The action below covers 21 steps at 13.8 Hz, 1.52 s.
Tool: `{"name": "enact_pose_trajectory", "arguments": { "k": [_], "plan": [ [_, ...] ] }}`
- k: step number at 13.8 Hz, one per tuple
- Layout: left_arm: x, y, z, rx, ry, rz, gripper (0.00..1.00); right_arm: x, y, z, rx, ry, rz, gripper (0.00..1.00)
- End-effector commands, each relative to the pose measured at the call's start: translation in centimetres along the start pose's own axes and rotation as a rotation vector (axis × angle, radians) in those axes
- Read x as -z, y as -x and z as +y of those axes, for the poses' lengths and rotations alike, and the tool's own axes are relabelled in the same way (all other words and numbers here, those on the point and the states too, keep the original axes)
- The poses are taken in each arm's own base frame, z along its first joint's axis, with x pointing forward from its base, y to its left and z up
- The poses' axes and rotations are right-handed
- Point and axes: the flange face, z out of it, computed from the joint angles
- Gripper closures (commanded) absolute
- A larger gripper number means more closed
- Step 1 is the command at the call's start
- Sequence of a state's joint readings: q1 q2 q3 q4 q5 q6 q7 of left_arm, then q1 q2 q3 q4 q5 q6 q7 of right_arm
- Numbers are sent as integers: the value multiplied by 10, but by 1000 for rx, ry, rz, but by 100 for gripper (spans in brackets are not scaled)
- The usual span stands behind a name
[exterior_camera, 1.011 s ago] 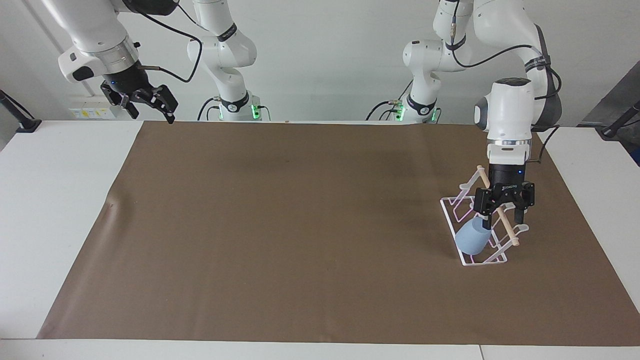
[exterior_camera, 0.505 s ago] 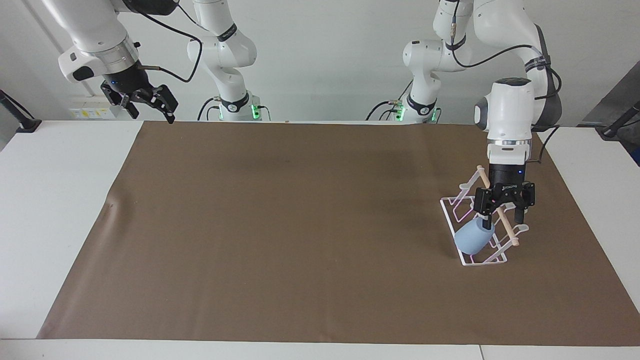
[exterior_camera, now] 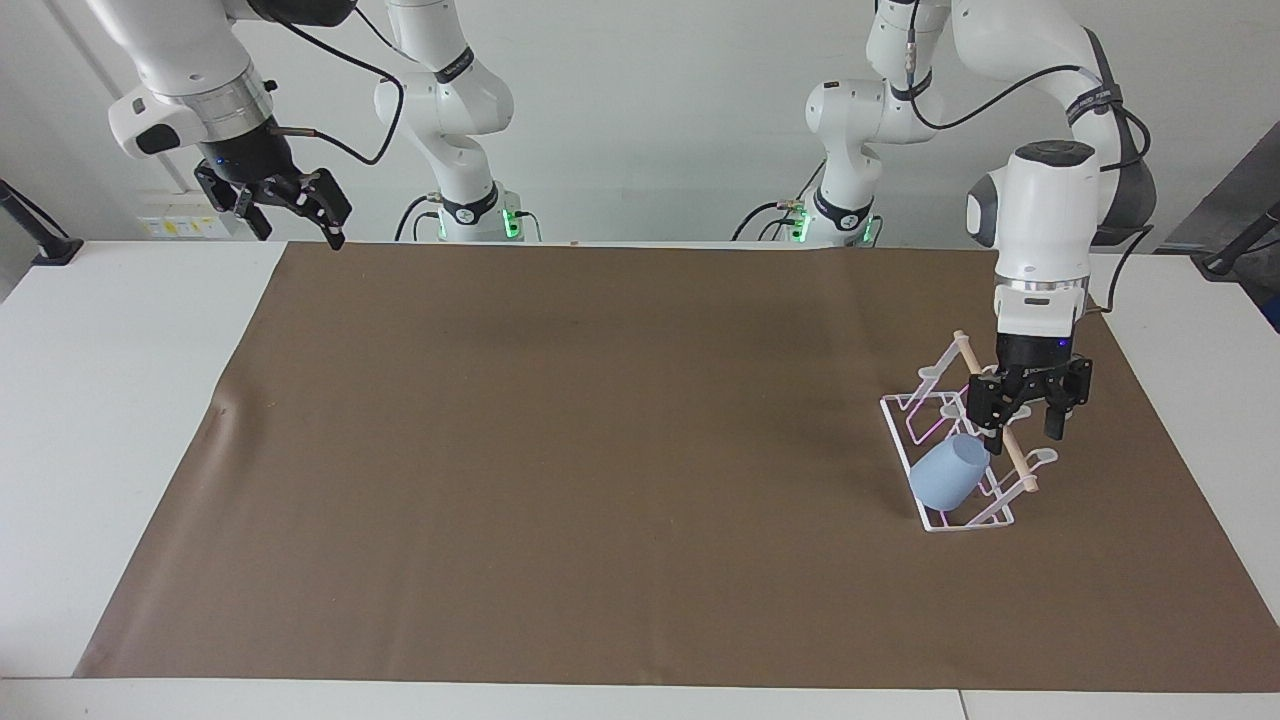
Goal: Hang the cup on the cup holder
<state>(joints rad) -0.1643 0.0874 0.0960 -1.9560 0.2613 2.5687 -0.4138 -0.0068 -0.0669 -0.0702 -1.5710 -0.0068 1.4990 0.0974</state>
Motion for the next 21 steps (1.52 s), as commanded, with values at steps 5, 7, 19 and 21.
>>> {"name": "enact_pose_trajectory", "arguments": {
  "k": [5, 7, 19, 21],
  "plan": [
    [7, 0, 7, -68, 12, -231, 10, -3, -12, -5, -5, 7, -14, 0],
    [22, -5, 5, -82, 49, -309, 10, -4, -10, -5, -2, 8, -20, 0],
    [111, 10, -10, -137, 64, -586, 9, -15, -3, -10, 1, 10, -35, 0],
    [121, 17, -13, -143, 56, -638, 9, -14, -2, -9, 2, 10, -34, 0]
  ]
}}
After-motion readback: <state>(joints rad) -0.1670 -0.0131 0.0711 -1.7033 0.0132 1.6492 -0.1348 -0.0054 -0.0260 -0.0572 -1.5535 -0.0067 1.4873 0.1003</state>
